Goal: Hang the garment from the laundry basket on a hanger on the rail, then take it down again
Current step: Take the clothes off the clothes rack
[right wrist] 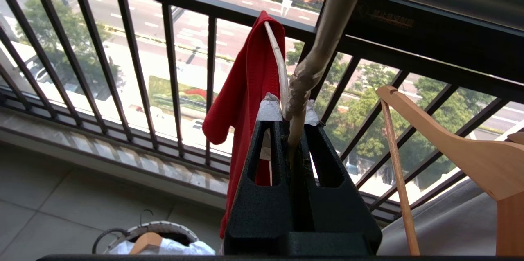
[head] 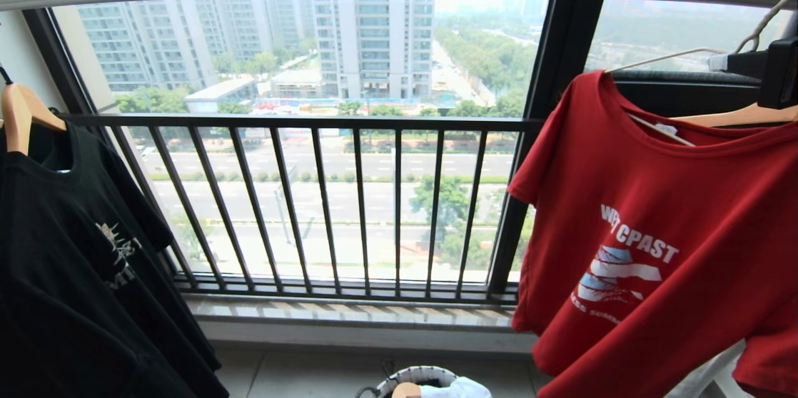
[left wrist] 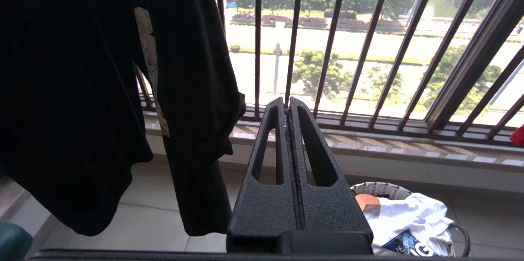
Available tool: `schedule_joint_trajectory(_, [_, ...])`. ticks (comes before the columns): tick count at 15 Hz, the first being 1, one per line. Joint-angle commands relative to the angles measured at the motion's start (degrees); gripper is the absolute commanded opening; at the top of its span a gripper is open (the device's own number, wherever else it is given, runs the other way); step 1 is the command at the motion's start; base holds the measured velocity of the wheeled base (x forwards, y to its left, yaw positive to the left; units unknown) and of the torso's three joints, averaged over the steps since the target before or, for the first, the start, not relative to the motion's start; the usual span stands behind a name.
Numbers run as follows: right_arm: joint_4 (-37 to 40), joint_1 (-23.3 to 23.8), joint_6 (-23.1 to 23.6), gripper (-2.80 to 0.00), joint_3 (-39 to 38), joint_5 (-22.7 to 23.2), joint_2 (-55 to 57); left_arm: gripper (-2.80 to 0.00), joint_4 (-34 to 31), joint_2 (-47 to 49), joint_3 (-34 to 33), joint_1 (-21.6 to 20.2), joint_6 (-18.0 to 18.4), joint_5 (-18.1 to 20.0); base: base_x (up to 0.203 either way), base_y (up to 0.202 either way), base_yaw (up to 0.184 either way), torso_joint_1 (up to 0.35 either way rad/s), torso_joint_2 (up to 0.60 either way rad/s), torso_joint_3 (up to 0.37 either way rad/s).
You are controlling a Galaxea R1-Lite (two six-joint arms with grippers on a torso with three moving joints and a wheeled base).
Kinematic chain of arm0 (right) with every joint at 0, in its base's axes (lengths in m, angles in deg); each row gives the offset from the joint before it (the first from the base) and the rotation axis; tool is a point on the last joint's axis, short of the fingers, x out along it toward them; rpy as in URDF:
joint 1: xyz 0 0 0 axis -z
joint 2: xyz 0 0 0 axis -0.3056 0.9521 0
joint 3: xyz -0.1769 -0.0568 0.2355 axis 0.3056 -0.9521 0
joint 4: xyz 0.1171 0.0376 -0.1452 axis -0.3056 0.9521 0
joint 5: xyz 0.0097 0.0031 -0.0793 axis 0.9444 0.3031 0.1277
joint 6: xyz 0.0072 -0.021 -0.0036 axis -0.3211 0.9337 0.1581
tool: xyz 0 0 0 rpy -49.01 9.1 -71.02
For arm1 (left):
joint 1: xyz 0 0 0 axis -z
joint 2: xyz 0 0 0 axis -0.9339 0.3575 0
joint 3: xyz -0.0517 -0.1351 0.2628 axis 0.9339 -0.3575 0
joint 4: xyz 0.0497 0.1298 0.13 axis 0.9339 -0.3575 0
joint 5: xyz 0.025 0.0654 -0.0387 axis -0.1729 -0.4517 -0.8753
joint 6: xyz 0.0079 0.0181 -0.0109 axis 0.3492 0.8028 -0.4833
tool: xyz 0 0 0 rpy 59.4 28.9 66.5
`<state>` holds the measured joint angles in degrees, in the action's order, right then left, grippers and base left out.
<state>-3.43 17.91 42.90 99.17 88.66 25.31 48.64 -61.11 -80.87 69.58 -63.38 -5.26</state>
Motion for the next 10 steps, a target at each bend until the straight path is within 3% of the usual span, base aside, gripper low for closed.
schedule_joint_trajectory(1, [0.2, 0.0, 0.1, -2.8, -0.1, 0.2, -1.8, -2.8, 0.0, 0.0, 0.0, 0.0, -0.1, -0.1, 0.0, 0.0, 0.0, 0.0, 0.0, 0.0])
schedule_joint_trajectory(10, [0.2, -5.2, -0.4, -2.8, -13.0, 2.7, -13.5, -2.8, 0.0, 0.0, 0.0, 0.0, 0.0, -0.1, 0.0, 0.0, 0.0, 0.0, 0.0, 0.0])
